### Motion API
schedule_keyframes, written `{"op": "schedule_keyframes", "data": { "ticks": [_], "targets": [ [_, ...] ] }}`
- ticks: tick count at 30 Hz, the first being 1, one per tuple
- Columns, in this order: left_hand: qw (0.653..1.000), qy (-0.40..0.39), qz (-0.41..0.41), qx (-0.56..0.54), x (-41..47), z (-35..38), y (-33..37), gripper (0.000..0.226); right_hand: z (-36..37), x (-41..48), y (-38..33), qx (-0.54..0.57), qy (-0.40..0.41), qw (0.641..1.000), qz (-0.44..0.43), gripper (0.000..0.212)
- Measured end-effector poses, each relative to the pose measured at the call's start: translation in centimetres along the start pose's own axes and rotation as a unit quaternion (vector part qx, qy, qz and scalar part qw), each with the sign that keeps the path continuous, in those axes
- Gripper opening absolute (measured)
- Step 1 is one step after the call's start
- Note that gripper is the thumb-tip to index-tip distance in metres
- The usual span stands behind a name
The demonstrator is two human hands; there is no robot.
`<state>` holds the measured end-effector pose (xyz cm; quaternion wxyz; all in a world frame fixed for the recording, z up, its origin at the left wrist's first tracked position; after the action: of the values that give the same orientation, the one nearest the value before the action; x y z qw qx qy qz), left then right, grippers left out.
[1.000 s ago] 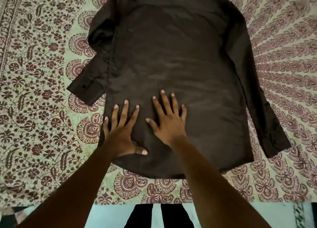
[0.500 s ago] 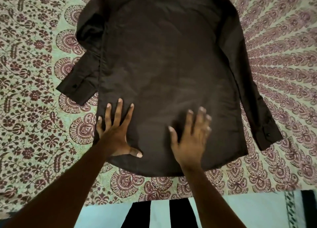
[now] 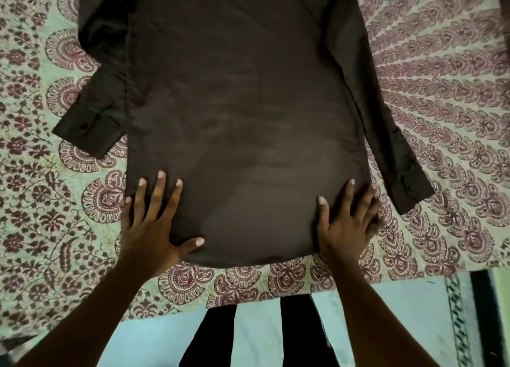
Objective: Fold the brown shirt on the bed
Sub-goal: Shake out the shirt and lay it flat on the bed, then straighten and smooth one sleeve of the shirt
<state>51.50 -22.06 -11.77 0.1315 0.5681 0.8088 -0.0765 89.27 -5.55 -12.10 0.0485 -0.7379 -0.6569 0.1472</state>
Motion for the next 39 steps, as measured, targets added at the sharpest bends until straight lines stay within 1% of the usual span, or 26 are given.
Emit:
{"op": "schedule_keyframes", "data": {
  "ticks": [1,3,5,7,8,9,11,12,15,17,18,20,21,23,24,25,27,29,31,32,34,35,36,37,38,39],
  "targets": [
    [1.000,0.006,-0.005,0.002,0.1,-0.3,0.3,0.119,-0.1,0.1,-1.7,0.000,0.013,1.000,-0.027,0.084],
    [1.000,0.016,0.007,0.001,0.5,-0.5,1.7,0.115,0.4,0.0,-6.6,0.004,0.011,0.993,-0.120,0.084],
    [0.999,0.019,0.031,0.013,0.7,-0.1,3.6,0.112,2.3,-0.7,-12.4,0.014,-0.050,0.970,-0.236,0.081],
    [0.999,0.015,0.034,0.030,0.3,0.5,4.6,0.111,4.5,-2.0,-16.4,0.009,-0.121,0.936,-0.331,0.077],
    [0.999,0.017,0.028,0.030,0.0,0.6,4.6,0.111,5.1,-2.3,-17.1,-0.003,-0.137,0.923,-0.361,0.075],
    [0.999,0.017,0.022,0.028,-0.1,0.7,4.5,0.110,5.2,-2.1,-16.7,-0.019,-0.136,0.917,-0.374,0.073],
    [0.999,0.003,0.018,0.034,-0.6,0.9,4.3,0.110,4.4,-1.1,-13.4,-0.044,-0.109,0.931,-0.346,0.072],
    [0.999,-0.004,0.018,0.036,-0.8,0.9,4.2,0.109,3.4,-0.5,-10.9,-0.046,-0.090,0.946,-0.309,0.071],
    [1.000,-0.013,-0.009,0.027,-1.3,0.4,4.5,0.112,0.4,1.0,-3.2,-0.022,-0.037,0.986,-0.159,0.070],
    [0.999,-0.005,-0.036,0.008,-1.2,-0.4,6.0,0.119,-0.5,1.6,-0.1,0.004,-0.023,0.996,-0.088,0.072],
    [0.999,0.002,-0.048,-0.008,-0.8,-0.9,7.2,0.120,-0.7,1.9,0.3,0.016,-0.022,0.997,-0.072,0.073],
    [0.998,0.020,-0.045,-0.046,0.3,-1.9,11.3,0.112,-1.1,2.7,-0.9,0.025,-0.018,0.996,-0.087,0.073],
    [0.997,0.032,-0.029,-0.065,1.1,-2.4,13.7,0.105,-1.1,3.0,-2.2,0.022,-0.019,0.992,-0.123,0.072],
    [0.996,0.041,0.020,-0.083,2.7,-2.5,18.5,0.091,-0.5,3.5,-4.6,0.004,-0.047,0.974,-0.221,0.067],
    [0.995,0.034,0.048,-0.078,3.4,-2.1,20.5,0.086,0.0,3.7,-4.9,-0.008,-0.067,0.964,-0.257,0.065],
    [0.995,0.020,0.068,-0.063,3.8,-1.6,22.1,0.084,0.2,4.0,-4.4,-0.020,-0.082,0.958,-0.274,0.063],
    [0.997,-0.018,0.068,-0.028,4.2,-0.6,23.4,0.084,-0.3,4.7,-2.1,-0.026,-0.087,0.963,-0.255,0.062],
    [0.999,-0.043,0.029,-0.013,4.6,-0.8,23.7,0.085,-1.6,5.4,-0.2,0.002,-0.095,0.966,-0.242,0.062],
    [0.999,-0.042,-0.007,-0.013,5.7,-2.0,24.4,0.075,-3.2,6.6,0.3,0.061,-0.102,0.961,-0.249,0.056],
    [0.999,-0.030,-0.012,-0.019,6.6,-2.9,25.4,0.068,-4.5,7.8,0.8,0.096,-0.087,0.962,-0.239,0.052],
    [0.999,0.003,0.007,-0.044,8.9,-4.5,28.0,0.064,-7.6,10.9,2.7,0.128,-0.011,0.976,-0.176,0.046],
    [0.998,0.010,0.032,-0.058,10.2,-5.1,29.7,0.067,-8.8,12.7,4.3,0.118,0.028,0.986,-0.118,0.045],
    [0.995,0.008,0.060,-0.073,11.3,-5.3,31.3,0.074,-9.3,14.3,6.1,0.099,0.042,0.993,-0.045,0.046],
    [0.993,-0.006,0.081,-0.086,12.7,-5.1,32.9,0.082,-9.1,15.8,8.1,0.081,0.023,0.996,0.032,0.049],
    [0.991,-0.030,0.085,-0.096,13.9,-4.7,34.1,0.091,-8.3,17.1,9.6,0.072,-0.020,0.992,0.097,0.053],
    [0.990,-0.058,0.077,-0.102,14.9,-4.0,34.9,0.100,-7.6,18.0,10.5,0.071,-0.068,0.985,0.139,0.055]
  ]
}}
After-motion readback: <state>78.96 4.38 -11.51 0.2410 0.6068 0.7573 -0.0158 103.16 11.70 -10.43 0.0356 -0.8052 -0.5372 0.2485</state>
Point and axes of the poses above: each hand's wrist, its own x-axis towards the middle knuckle, its own z-axis out of the palm, y = z × x, the point moved 10 cm from there along x, towards the middle knuckle, and after that the axes turned 10 degrees about x, right-handed, at the moved point
